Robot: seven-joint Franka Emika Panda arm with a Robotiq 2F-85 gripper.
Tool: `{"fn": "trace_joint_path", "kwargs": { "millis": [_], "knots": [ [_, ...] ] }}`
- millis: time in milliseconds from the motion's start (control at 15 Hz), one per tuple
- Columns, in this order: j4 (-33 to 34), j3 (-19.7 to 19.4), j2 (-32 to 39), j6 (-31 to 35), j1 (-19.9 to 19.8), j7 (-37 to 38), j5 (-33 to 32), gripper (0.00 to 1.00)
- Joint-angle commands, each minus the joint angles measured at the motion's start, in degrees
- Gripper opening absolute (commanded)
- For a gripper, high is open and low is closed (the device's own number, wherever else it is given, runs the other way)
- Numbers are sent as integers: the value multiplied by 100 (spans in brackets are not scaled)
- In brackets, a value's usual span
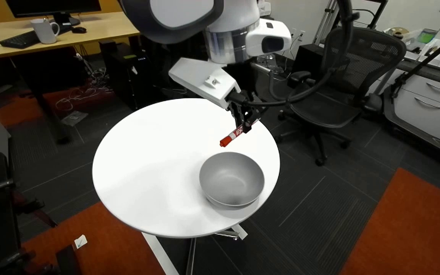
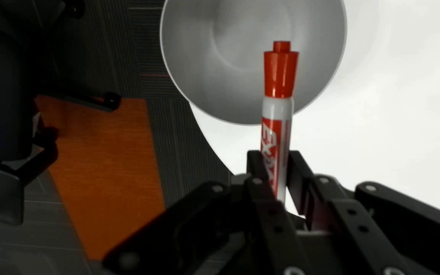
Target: Pick up the pen from the table and place it inside the bowl.
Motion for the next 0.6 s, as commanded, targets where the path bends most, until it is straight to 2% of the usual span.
{"fn": "trace_joint_path", "kwargs": {
  "millis": [0,533],
  "knots": [
    [140,-73,287,212,-18,354,53,5],
    [534,-25,994,205,-112,681,192,5]
  ]
}}
